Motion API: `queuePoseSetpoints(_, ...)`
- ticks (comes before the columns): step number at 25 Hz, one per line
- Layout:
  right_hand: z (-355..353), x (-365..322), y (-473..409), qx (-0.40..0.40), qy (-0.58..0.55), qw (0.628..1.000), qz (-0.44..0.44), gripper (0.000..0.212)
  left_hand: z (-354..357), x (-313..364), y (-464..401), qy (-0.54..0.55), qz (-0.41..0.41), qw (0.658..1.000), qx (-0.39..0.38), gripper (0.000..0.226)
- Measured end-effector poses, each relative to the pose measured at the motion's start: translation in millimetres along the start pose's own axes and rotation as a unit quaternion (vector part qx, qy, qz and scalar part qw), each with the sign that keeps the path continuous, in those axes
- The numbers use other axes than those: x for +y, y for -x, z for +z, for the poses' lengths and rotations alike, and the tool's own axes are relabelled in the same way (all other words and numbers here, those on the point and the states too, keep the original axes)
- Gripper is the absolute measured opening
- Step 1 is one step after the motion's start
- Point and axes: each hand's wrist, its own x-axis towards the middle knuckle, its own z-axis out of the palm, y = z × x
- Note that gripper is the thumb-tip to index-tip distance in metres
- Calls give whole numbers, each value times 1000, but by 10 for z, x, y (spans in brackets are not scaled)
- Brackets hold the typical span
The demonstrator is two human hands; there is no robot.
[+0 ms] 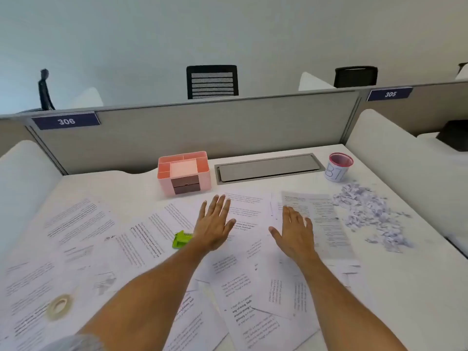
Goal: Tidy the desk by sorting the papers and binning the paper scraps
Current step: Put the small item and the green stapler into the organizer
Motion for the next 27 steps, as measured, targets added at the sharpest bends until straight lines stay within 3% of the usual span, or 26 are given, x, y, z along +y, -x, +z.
queuePoseSetpoints(11, 197, 433, 313, 9, 21, 995, 94, 59, 625, 490, 42, 16, 29, 995, -99, 68)
queuePoseSetpoints(21, 340, 431, 425, 11, 23, 997, 77, 58, 960, 586, 183, 45, 31, 989, -137, 70)
queuePoseSetpoints(27, 423, 479, 495, 17, 7, 996, 83, 52, 1026, 577, 215, 30, 31, 992, -120, 71)
